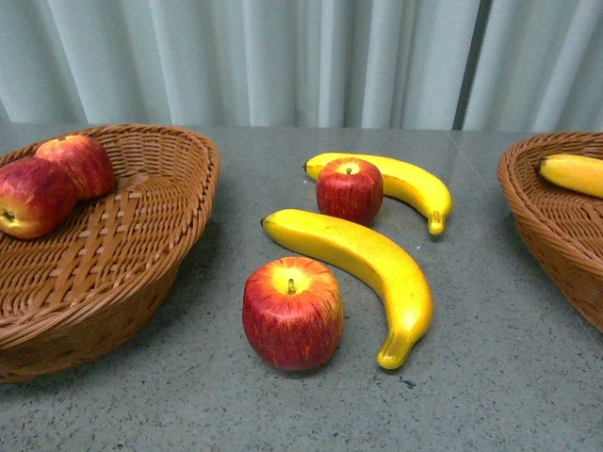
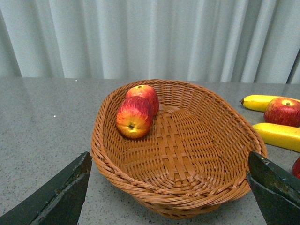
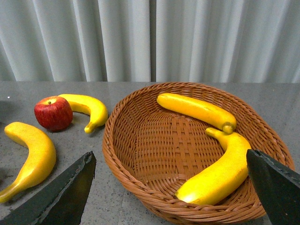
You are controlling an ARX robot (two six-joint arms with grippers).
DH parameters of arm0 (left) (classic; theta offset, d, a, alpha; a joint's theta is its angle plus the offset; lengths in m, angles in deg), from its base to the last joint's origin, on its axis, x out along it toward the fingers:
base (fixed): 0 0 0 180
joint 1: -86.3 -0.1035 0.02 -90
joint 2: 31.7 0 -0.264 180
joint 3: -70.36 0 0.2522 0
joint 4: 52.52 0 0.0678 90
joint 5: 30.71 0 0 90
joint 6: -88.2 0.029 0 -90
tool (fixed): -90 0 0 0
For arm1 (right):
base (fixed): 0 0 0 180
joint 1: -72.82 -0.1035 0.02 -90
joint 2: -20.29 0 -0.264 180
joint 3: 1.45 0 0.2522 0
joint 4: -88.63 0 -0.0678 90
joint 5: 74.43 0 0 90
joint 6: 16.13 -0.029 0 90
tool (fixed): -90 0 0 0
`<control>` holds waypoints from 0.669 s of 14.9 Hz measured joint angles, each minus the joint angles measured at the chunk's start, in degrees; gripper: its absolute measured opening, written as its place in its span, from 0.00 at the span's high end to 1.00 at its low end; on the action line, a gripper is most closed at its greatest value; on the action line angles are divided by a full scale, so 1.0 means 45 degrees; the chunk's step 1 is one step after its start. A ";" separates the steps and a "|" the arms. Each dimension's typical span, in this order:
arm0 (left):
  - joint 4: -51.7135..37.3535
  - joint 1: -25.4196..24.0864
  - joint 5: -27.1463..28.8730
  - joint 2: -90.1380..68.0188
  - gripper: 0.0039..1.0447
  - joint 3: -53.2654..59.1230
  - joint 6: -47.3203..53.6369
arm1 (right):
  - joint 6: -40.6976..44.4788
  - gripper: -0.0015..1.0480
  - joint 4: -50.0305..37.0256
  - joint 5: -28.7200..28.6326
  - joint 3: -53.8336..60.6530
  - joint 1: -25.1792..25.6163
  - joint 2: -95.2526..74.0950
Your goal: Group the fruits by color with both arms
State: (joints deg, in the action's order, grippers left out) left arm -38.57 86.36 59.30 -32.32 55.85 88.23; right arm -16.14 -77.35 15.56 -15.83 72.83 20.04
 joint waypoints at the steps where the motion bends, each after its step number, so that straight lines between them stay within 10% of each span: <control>1: 0.0000 0.0000 0.0005 0.0000 0.06 0.0000 0.0000 | 0.0000 0.06 0.0000 0.0000 0.0000 0.0000 0.0000; 10: 0.0000 0.0000 0.0000 0.0000 0.06 0.0000 0.0000 | 0.0000 0.06 0.0000 0.0000 0.0000 0.0000 0.0000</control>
State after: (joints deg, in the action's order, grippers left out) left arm -38.57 86.36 59.30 -32.32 55.85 88.23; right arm -16.14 -77.35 15.56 -15.83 72.83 20.04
